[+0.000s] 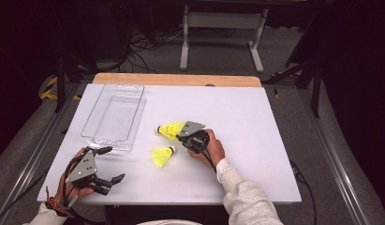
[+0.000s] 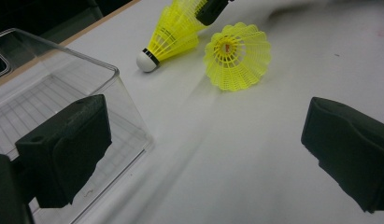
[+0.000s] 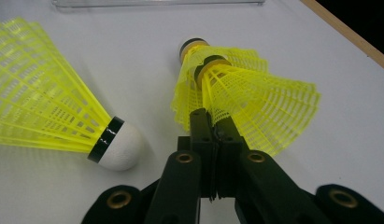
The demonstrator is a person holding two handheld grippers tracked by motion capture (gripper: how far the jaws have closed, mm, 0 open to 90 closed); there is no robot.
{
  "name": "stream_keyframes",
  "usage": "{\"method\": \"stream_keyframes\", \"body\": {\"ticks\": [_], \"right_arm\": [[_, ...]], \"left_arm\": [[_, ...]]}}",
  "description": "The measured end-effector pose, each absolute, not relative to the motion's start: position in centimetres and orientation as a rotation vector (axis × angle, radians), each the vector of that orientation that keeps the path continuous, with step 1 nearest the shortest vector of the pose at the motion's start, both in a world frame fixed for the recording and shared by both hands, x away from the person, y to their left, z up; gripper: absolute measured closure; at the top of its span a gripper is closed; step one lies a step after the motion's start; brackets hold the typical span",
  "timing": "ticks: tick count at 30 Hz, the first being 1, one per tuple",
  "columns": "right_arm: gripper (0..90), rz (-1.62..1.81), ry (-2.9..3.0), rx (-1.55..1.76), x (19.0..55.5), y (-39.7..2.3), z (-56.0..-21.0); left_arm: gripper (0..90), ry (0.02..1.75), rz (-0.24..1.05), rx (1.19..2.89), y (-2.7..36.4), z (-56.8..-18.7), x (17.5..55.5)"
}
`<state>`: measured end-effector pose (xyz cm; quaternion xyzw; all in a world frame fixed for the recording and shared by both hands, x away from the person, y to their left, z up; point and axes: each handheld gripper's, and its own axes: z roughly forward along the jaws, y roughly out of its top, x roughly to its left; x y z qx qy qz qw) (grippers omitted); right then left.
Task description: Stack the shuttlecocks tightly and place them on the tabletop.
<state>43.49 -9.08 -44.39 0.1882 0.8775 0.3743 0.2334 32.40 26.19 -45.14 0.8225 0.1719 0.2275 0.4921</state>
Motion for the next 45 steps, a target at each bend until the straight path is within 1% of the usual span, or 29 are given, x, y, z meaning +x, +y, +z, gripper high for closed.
{"method": "stream_keyframes", "body": {"ticks": [18, 22, 24, 29, 33, 39, 45], "right_arm": [[86.4, 1.016, 2.444, 0.534, 44.3, -8.4, -45.2], [84.1, 1.006, 2.450, 0.545, 44.4, -8.4, -45.4], [81.7, 1.003, 2.452, 0.550, 44.4, -8.4, -45.5], [80.1, 0.996, 2.453, 0.562, 44.5, -8.5, -45.5], [76.1, 0.991, 2.464, 0.578, 44.4, -8.5, -45.6], [67.6, 0.991, 2.453, 0.621, 44.4, -8.9, -45.5], [64.0, 1.024, 2.429, 0.643, 44.0, -9.6, -45.0]], "left_arm": [[2.7, 0.406, 0.552, 2.004, 26.1, -45.1, 32.3], [2.7, 0.407, 0.554, 2.005, 26.0, -45.1, 32.3], [2.7, 0.406, 0.552, 2.006, 26.0, -45.1, 32.4], [2.7, 0.407, 0.552, 2.006, 26.0, -45.1, 32.3], [2.7, 0.407, 0.553, 2.006, 26.0, -45.1, 32.4], [2.7, 0.407, 0.552, 2.007, 26.0, -45.1, 32.4], [2.7, 0.405, 0.552, 2.010, 26.0, -45.2, 32.4]]}}
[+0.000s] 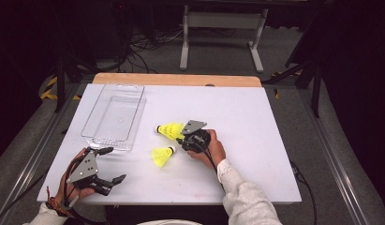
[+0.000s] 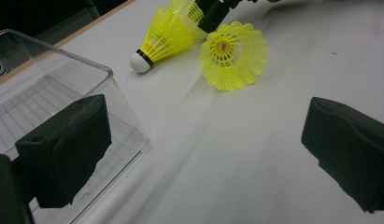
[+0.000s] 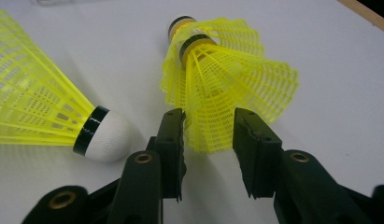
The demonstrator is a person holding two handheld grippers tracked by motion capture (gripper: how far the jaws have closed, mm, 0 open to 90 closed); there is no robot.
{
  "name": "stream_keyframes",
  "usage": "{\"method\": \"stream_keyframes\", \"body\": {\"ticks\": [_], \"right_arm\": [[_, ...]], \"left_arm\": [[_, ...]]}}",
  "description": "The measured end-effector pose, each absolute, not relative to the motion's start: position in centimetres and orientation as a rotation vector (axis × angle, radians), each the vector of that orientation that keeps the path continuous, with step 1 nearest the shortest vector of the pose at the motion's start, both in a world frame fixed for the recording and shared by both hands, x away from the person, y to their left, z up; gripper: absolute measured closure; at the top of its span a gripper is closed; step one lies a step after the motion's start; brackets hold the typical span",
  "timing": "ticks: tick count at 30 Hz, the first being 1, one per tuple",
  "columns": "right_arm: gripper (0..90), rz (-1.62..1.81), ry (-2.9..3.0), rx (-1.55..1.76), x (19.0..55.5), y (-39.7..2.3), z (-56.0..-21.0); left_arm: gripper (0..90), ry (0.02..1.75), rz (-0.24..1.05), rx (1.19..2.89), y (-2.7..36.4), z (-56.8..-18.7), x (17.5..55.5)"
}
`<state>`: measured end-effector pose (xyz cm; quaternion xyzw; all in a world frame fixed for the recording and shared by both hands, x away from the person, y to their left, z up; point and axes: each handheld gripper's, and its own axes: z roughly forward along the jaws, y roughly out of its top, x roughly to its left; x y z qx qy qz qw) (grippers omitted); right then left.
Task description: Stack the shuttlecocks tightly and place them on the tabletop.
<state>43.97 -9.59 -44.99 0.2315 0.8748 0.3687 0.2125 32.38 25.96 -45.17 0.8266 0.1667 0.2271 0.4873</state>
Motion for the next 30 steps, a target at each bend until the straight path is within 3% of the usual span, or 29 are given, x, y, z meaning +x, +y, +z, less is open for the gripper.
{"method": "stream_keyframes", "body": {"ticks": [30], "right_arm": [[52.0, 1.152, 2.279, 0.640, 42.0, -11.5, -42.5]], "left_arm": [[2.7, 0.410, 0.553, 2.000, 26.1, -45.2, 32.4]]}}
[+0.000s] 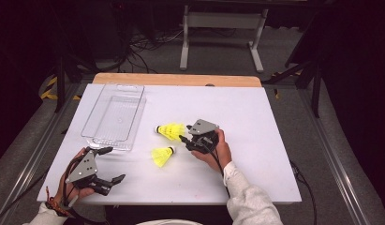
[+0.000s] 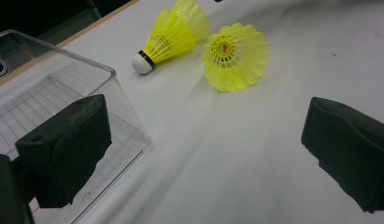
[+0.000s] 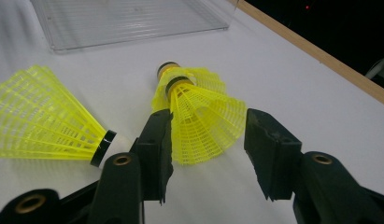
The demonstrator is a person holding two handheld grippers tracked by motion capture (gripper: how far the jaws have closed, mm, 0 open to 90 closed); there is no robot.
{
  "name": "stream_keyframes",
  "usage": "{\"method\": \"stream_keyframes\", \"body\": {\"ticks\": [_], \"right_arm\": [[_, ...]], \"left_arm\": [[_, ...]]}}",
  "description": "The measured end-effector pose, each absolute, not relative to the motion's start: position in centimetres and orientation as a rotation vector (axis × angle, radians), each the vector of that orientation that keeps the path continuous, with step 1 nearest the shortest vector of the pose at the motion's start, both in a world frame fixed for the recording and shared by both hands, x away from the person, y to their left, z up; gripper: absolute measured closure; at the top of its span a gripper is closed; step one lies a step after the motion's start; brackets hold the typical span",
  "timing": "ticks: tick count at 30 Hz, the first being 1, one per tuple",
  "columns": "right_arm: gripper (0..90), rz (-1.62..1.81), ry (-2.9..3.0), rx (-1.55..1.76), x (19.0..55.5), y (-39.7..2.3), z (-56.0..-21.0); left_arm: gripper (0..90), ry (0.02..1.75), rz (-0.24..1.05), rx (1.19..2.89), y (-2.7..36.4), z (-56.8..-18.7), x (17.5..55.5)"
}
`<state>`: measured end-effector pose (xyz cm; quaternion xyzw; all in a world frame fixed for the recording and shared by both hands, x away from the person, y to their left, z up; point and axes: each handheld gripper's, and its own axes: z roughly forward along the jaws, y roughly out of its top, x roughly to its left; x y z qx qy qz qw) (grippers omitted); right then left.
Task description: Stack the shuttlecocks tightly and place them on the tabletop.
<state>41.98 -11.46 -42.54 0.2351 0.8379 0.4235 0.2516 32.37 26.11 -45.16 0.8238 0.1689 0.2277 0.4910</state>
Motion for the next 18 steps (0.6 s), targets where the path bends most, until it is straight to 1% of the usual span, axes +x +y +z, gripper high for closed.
{"method": "stream_keyframes", "body": {"ticks": [4, 18], "right_arm": [[50.1, 1.163, 2.262, 0.648, 41.8, -11.8, -42.2], [38.2, 1.194, 2.189, 0.662, 40.8, -13.2, -40.9]], "left_arm": [[2.7, 0.408, 0.551, 1.999, 26.1, -45.1, 32.3], [2.7, 0.403, 0.549, 2.008, 26.1, -45.2, 32.3]]}}
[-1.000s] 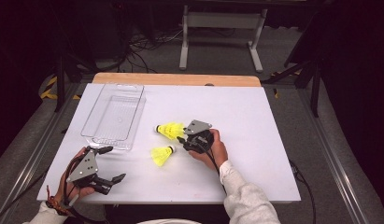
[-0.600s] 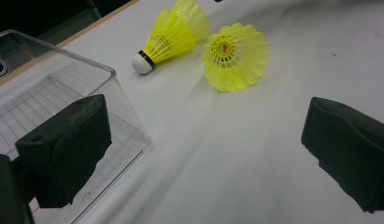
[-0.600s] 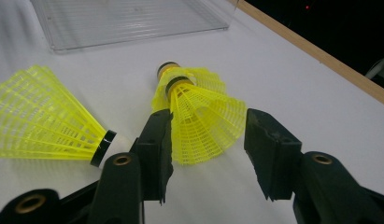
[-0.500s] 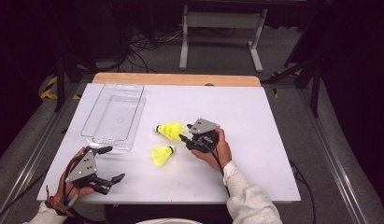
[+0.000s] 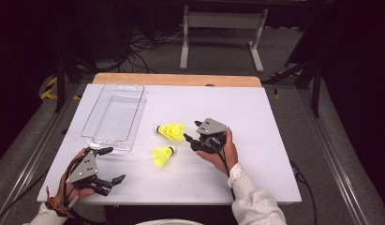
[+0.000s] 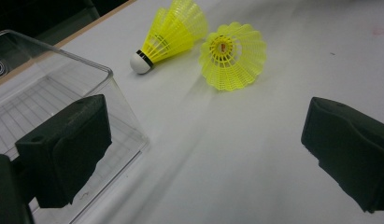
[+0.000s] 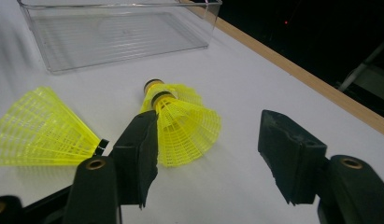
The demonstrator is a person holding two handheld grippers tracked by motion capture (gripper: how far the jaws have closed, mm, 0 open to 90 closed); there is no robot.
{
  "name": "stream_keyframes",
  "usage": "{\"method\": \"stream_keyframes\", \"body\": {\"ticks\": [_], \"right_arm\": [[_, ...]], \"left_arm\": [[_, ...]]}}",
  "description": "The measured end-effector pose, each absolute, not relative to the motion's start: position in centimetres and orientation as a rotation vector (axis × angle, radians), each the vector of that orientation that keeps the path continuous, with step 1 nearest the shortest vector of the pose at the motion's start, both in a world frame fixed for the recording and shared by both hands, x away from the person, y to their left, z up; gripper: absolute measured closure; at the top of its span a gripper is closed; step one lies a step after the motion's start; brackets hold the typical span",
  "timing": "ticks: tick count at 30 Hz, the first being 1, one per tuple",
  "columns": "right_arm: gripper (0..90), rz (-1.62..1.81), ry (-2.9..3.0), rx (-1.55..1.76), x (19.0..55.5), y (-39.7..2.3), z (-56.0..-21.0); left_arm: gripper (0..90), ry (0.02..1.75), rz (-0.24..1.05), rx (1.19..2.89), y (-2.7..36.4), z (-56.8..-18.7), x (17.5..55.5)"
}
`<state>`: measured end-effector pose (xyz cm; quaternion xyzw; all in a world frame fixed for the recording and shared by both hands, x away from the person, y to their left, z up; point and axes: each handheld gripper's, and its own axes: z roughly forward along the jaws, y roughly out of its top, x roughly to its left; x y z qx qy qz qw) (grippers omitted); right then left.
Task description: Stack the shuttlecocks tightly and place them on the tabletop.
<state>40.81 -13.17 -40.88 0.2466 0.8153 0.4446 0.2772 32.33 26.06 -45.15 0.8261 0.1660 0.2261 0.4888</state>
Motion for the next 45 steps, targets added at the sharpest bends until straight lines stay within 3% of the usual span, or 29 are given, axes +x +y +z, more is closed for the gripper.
{"method": "stream_keyframes", "body": {"ticks": [10, 31, 45], "right_arm": [[20.9, 1.184, 2.138, 0.705, 40.1, -13.7, -40.8], [9.1, 1.151, 2.106, 0.680, 37.9, -14.1, -41.1], [10.0, 1.144, 2.110, 0.642, 36.4, -13.7, -41.9]], "left_arm": [[2.7, 0.401, 0.546, 2.009, 26.1, -45.1, 32.3], [2.7, 0.399, 0.549, 2.020, 26.0, -45.2, 32.3], [2.7, 0.398, 0.551, 2.020, 26.0, -45.2, 32.3]]}}
